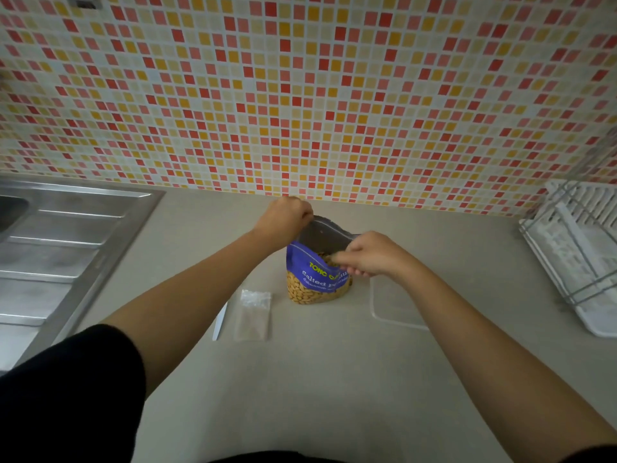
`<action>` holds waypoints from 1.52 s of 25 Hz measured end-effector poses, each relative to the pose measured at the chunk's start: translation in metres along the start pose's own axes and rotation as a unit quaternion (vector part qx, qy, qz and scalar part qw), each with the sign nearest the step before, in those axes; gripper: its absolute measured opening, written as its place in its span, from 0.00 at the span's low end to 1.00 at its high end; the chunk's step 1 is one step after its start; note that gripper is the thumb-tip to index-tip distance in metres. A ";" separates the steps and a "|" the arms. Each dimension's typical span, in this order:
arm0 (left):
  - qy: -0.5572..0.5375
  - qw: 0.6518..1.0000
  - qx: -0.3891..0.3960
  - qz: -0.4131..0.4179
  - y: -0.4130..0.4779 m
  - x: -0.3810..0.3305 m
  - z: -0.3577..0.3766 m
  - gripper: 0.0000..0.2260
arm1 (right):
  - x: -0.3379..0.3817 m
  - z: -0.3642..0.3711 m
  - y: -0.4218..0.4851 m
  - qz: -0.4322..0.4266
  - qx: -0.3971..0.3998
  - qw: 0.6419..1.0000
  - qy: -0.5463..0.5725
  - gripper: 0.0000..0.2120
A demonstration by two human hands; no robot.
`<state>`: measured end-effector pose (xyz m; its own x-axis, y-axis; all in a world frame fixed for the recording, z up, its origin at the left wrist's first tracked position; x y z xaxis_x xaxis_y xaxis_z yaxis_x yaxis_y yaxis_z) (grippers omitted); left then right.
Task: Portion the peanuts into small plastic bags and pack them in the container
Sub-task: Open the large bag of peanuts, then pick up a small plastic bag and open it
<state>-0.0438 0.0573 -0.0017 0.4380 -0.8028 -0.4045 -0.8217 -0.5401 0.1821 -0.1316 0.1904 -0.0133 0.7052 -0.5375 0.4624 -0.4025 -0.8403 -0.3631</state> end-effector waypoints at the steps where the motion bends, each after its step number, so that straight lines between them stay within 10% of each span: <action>1: -0.061 0.998 0.006 -0.008 -0.006 0.002 -0.005 0.12 | -0.004 -0.011 -0.001 -0.027 -0.096 0.994 0.032 0.09; 3: -0.170 0.985 0.024 -0.017 -0.028 0.007 -0.009 0.14 | -0.024 -0.026 -0.006 -0.073 -0.243 0.961 0.111 0.06; 6: -0.288 0.955 0.069 -0.033 -0.070 0.013 0.002 0.19 | -0.047 -0.007 0.003 -0.116 -0.159 0.971 0.136 0.23; 19: -0.210 0.966 -0.112 -0.105 -0.041 0.055 -0.001 0.09 | -0.022 -0.005 0.031 -0.131 -0.312 0.938 0.072 0.09; 30: -0.303 0.925 -0.132 -0.187 -0.079 0.069 0.017 0.14 | -0.036 0.039 0.028 -0.077 -0.311 0.938 0.133 0.14; 38: -0.126 0.929 -0.045 -0.344 -0.188 0.102 0.094 0.10 | -0.076 0.197 -0.007 -0.001 -0.138 0.986 -0.094 0.35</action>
<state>0.1213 0.1007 -0.1614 0.7403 -0.1811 -0.6475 -0.3400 -0.9317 -0.1281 -0.0673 0.2513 -0.2056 0.7915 -0.5345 0.2963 -0.5256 -0.8427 -0.1164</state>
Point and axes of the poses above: each hand's wrist, its own y-axis towards the middle knuckle, its own z-axis out of the palm, x = y × z, the point moved 6 cm from there along y, towards the middle knuckle, and after that the axes turned 9 degrees about -y, right-handed, at the moved point
